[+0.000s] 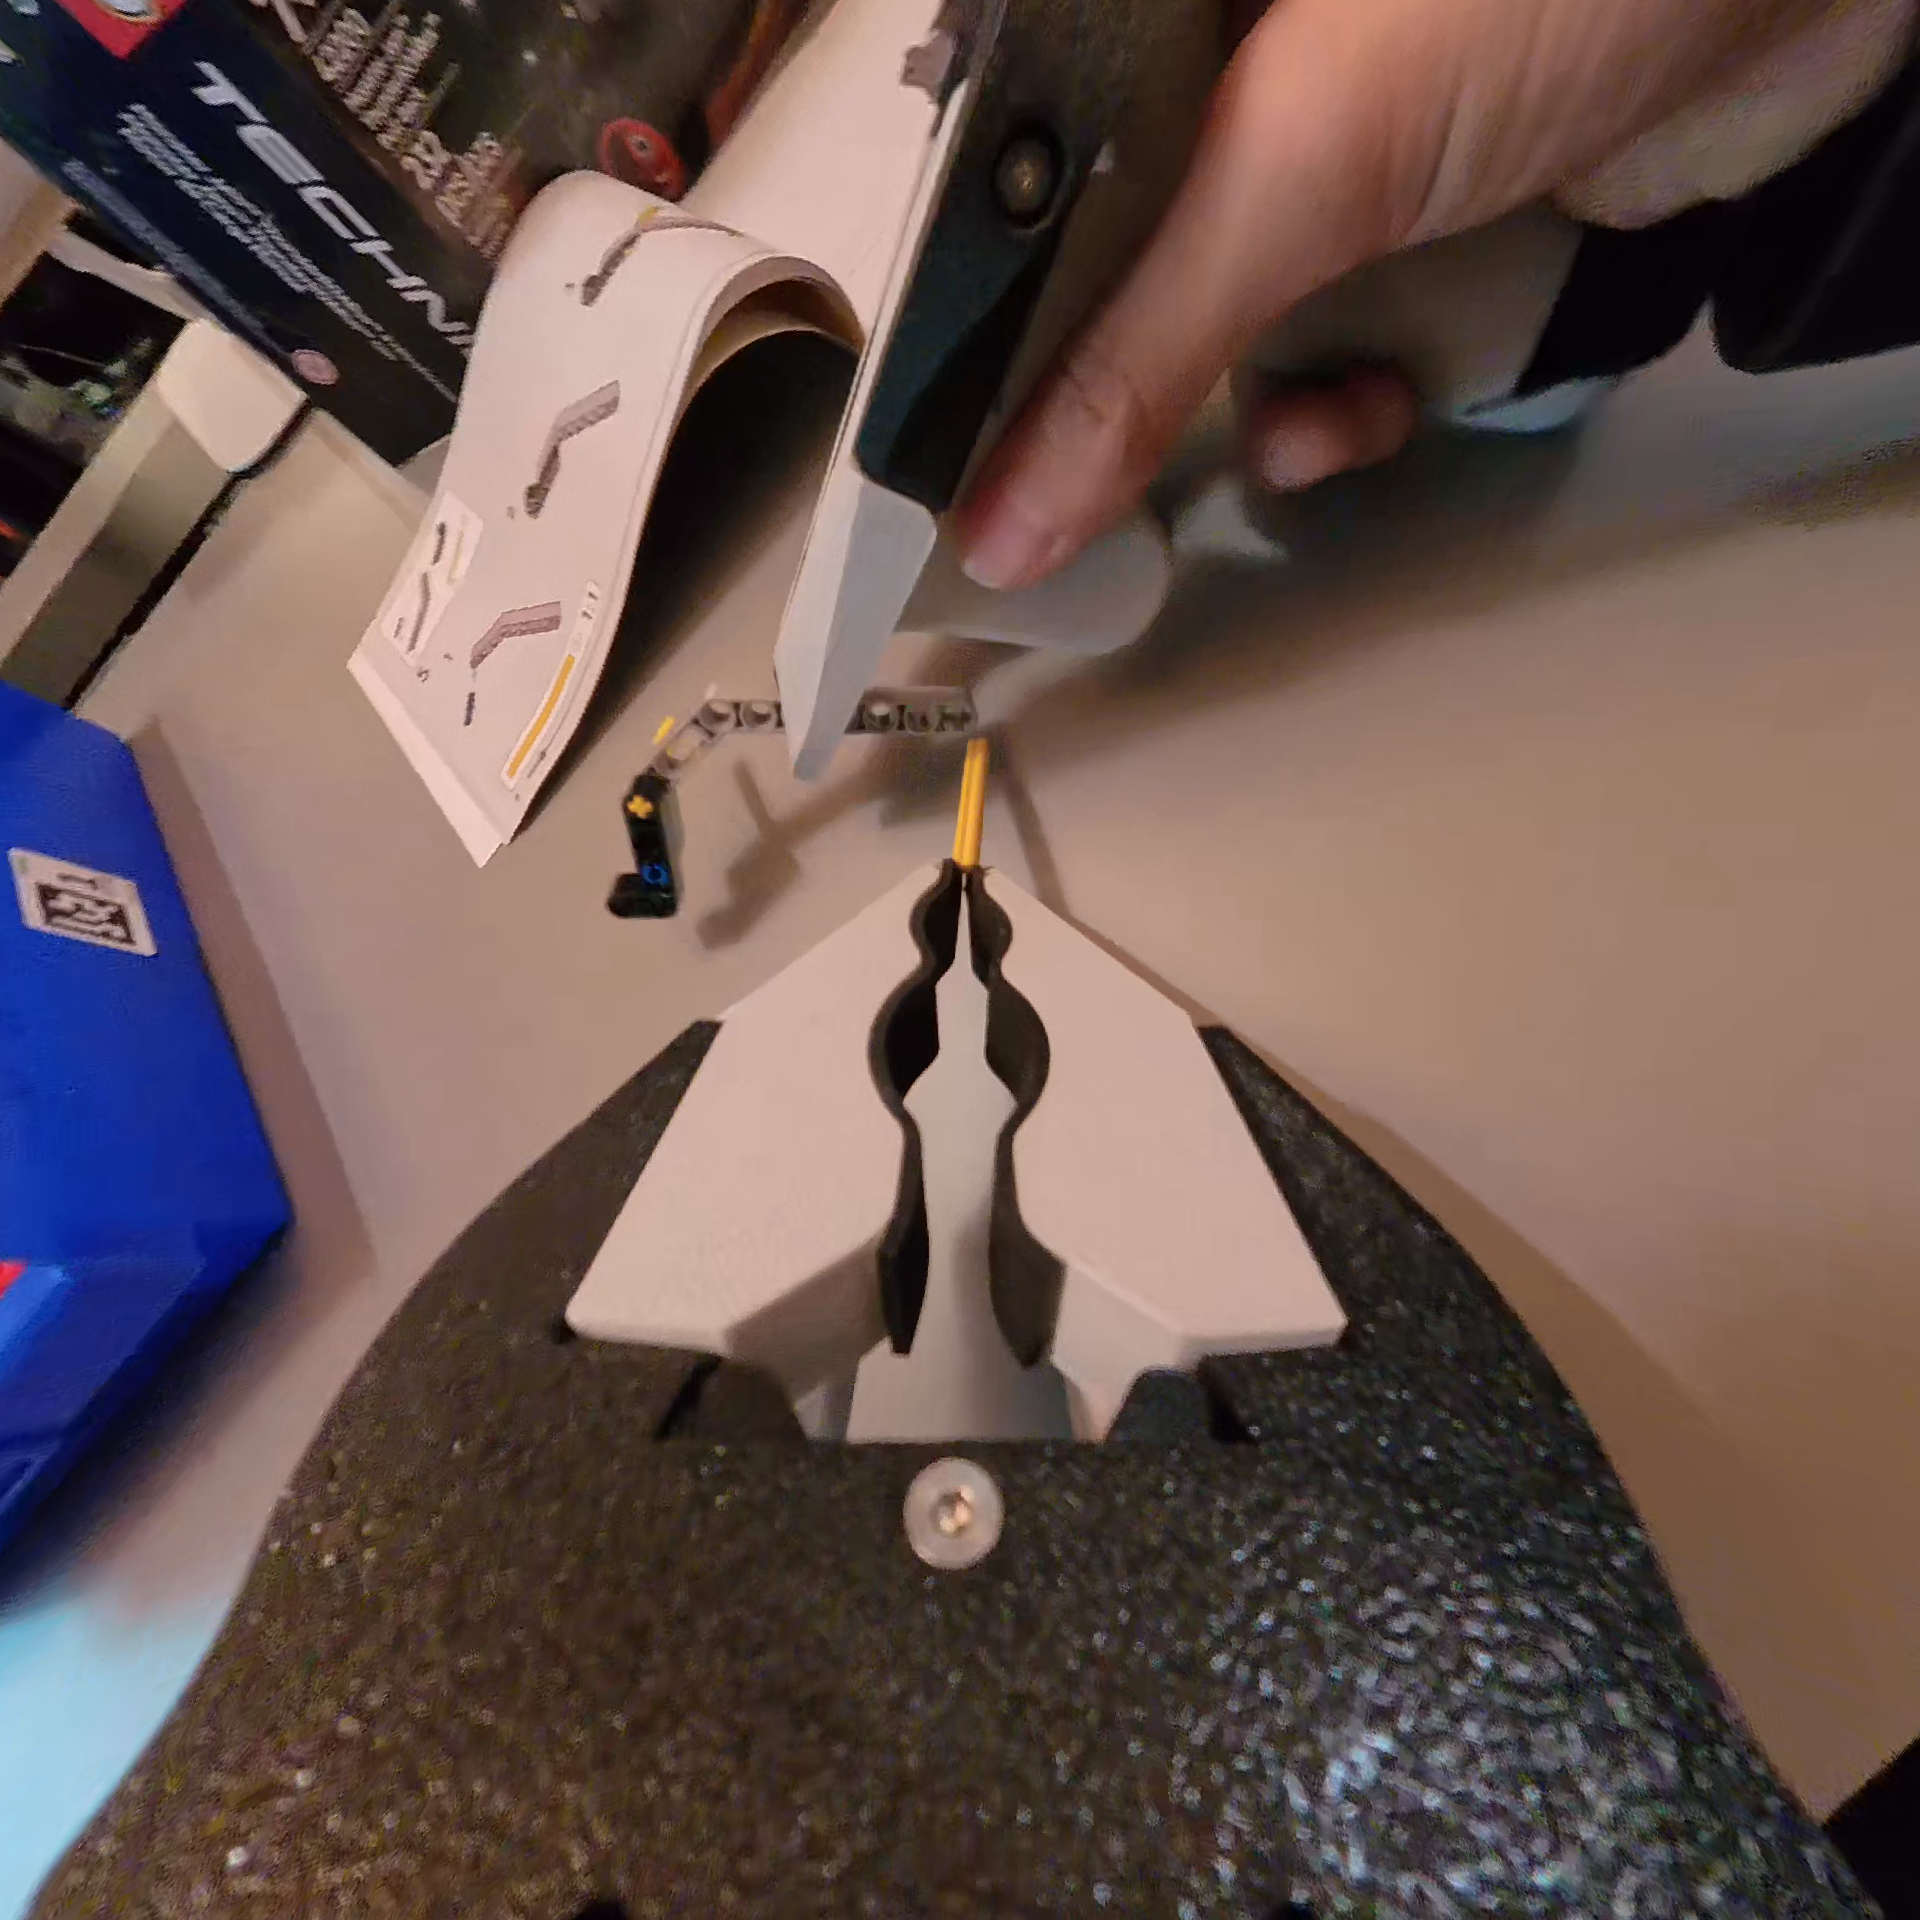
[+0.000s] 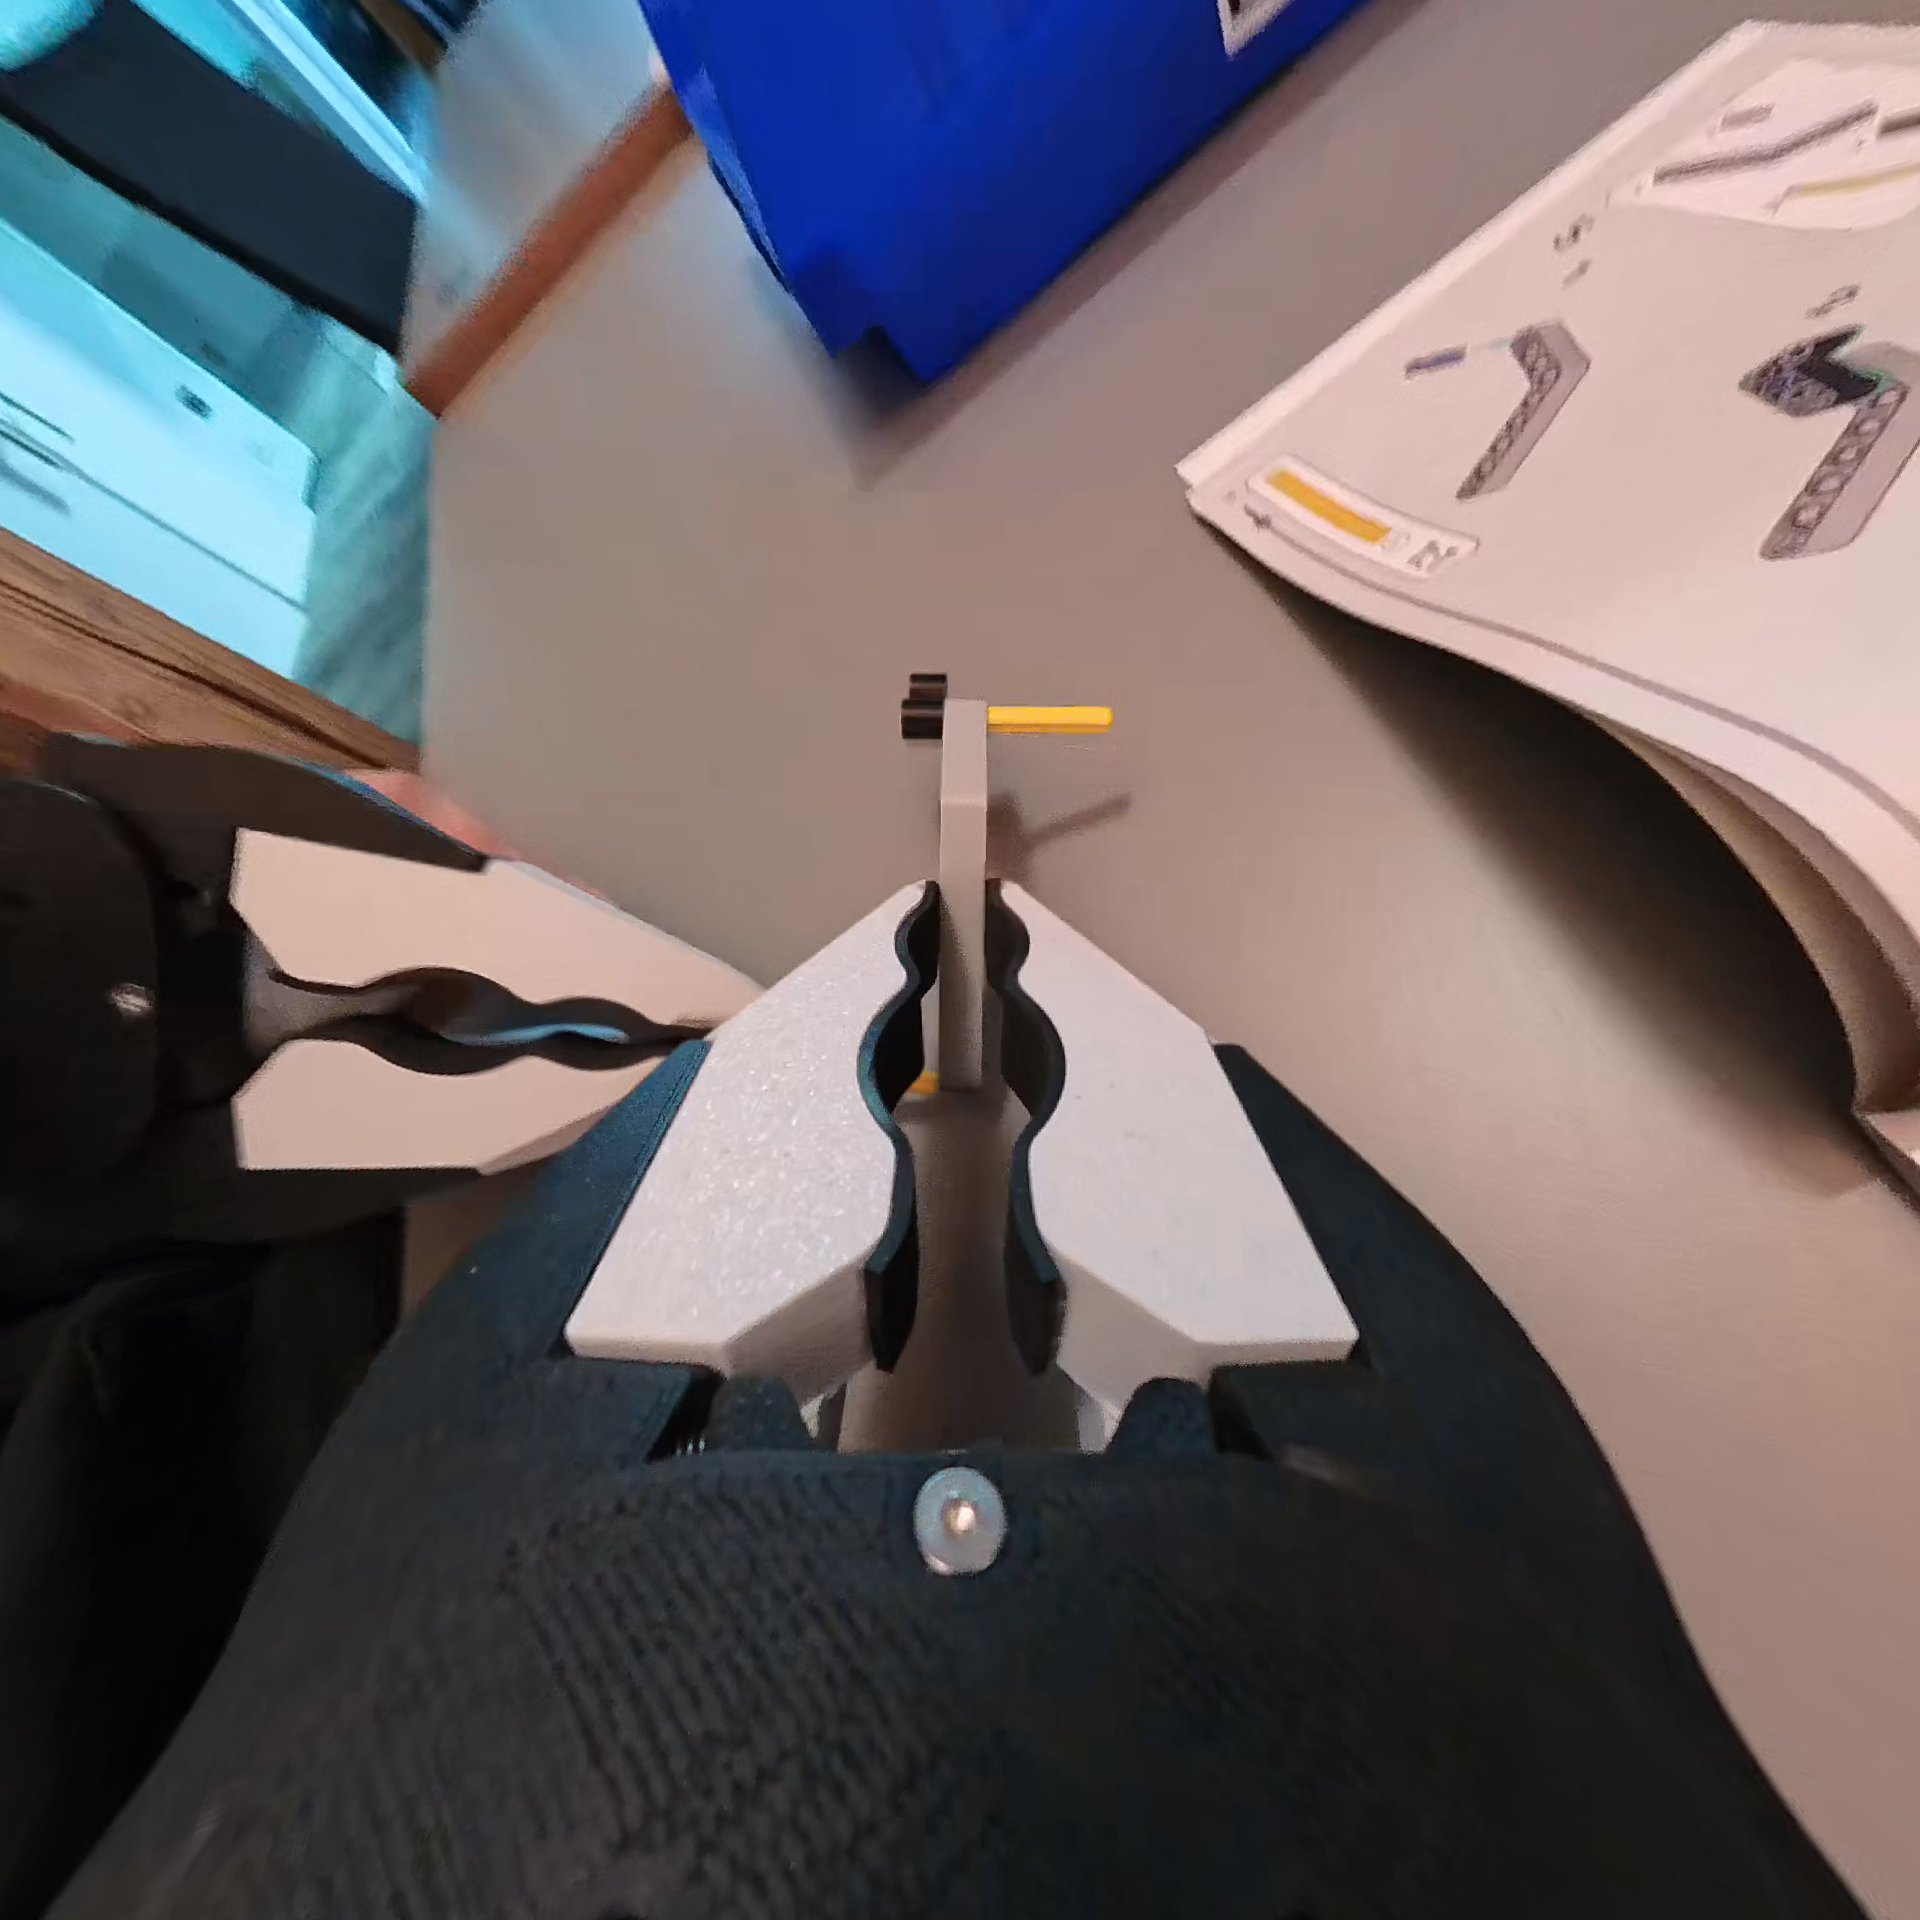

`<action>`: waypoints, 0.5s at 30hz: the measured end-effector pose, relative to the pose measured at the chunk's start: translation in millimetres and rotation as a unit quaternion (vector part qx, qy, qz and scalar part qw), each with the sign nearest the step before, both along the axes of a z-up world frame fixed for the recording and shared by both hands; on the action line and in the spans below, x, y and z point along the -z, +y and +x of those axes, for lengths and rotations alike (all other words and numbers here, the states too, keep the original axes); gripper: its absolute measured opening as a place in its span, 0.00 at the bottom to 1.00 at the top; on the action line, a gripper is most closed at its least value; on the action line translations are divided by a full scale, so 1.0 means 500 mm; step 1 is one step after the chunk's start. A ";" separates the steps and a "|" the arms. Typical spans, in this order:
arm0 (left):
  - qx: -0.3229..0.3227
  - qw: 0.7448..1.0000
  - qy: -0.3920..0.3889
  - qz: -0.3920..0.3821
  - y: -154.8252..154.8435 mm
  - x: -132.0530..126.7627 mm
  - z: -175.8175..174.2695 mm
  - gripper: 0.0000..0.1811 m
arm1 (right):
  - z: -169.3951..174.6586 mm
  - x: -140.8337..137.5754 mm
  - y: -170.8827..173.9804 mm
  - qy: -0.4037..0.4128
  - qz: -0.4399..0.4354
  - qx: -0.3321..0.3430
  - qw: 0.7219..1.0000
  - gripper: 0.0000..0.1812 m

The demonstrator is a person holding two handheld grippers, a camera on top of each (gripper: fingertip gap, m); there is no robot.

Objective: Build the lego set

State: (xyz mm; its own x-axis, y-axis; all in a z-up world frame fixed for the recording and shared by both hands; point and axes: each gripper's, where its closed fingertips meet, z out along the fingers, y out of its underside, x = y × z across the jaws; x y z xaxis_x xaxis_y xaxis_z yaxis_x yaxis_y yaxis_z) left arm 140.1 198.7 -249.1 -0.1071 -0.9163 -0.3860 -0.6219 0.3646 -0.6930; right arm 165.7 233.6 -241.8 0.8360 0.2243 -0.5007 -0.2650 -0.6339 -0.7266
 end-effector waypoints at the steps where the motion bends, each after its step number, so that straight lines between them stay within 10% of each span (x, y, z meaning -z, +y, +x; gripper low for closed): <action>1: -0.007 1.000 -0.009 0.009 0.003 -0.005 0.002 0.00 | -0.001 -0.016 0.004 0.023 0.021 0.008 0.999 0.03; 15: -0.041 0.991 -0.096 0.080 0.027 -0.118 0.023 0.00 | 0.052 -0.142 0.016 0.090 0.224 0.132 0.961 0.03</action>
State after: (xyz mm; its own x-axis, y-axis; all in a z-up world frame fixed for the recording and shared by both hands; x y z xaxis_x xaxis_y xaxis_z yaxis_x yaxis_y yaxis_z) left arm 151.7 212.4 -190.1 0.0547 -0.8438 -0.5338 -0.5159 0.4338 -0.7387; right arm 191.6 241.5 -171.0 0.8017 0.2432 -0.5460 -0.5215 -0.1618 -0.8378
